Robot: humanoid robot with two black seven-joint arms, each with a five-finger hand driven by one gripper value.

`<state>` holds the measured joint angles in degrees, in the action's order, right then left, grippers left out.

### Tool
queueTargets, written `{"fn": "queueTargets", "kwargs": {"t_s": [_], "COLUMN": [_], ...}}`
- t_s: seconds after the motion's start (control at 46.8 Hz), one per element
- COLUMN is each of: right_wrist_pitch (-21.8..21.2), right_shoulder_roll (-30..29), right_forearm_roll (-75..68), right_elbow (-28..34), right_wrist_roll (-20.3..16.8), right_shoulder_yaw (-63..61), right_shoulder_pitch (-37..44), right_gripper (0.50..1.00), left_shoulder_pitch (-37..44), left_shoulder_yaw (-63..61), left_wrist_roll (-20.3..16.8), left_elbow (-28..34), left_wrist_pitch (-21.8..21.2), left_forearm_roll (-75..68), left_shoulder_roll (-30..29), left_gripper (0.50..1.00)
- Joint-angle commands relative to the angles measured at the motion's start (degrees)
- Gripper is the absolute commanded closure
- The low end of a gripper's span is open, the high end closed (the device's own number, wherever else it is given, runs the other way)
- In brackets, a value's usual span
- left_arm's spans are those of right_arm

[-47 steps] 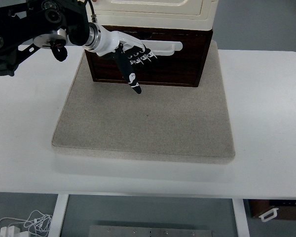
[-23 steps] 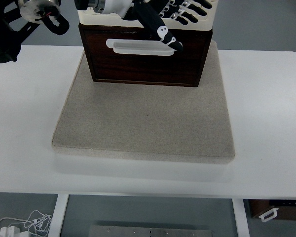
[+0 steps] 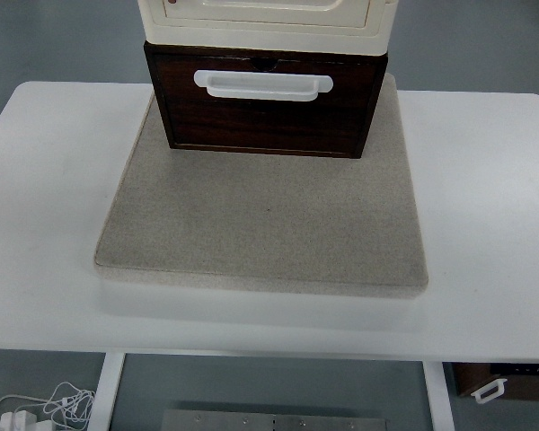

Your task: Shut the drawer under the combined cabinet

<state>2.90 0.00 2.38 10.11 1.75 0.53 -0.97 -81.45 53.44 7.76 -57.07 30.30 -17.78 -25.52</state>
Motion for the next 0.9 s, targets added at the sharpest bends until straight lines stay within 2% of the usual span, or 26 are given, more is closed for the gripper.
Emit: {"fn": "queueTargets", "kwargs": {"t_s": [0.0, 0.192, 0.406, 0.513, 0.62, 0.877], "right_wrist_pitch": [0.0, 0.0, 0.0, 0.0, 0.0, 0.0], "right_shoulder_roll": [0.0, 0.0, 0.0, 0.0, 0.0, 0.0], "right_forearm_roll": [-0.01, -0.01, -0.01, -0.01, -0.01, 0.08], "right_elbow": [0.0, 0.0, 0.0, 0.0, 0.0, 0.0], "right_wrist_roll": [0.0, 0.0, 0.0, 0.0, 0.0, 0.0], "right_shoulder_yaw": [0.0, 0.0, -0.09, -0.26, -0.53, 0.0], "right_shoulder_pitch": [0.0, 0.0, 0.0, 0.0, 0.0, 0.0], "right_gripper": [0.548, 0.548, 0.548, 0.548, 0.548, 0.548], "left_shoulder_pitch": [0.67, 1.12, 1.12, 1.03, 0.85, 1.03], "left_shoulder_yaw": [4.56, 12.3, 15.29, 15.29, 15.29, 14.32], "left_wrist_roll": [-0.38, -1.69, -3.63, -6.0, -6.0, -5.92], "left_elbow": [2.04, 8.28, 15.05, 18.74, 22.78, 32.01], "left_wrist_pitch": [-0.06, -0.94, -5.6, -8.67, -12.1, -17.02], "left_forearm_roll": [0.72, 1.87, 5.2, 6.44, 7.93, 11.62], "left_shoulder_roll": [-0.06, 0.03, -1.02, -1.38, -1.64, -1.46], "left_gripper": [0.506, 0.504, 0.506, 0.504, 0.506, 0.506]}}
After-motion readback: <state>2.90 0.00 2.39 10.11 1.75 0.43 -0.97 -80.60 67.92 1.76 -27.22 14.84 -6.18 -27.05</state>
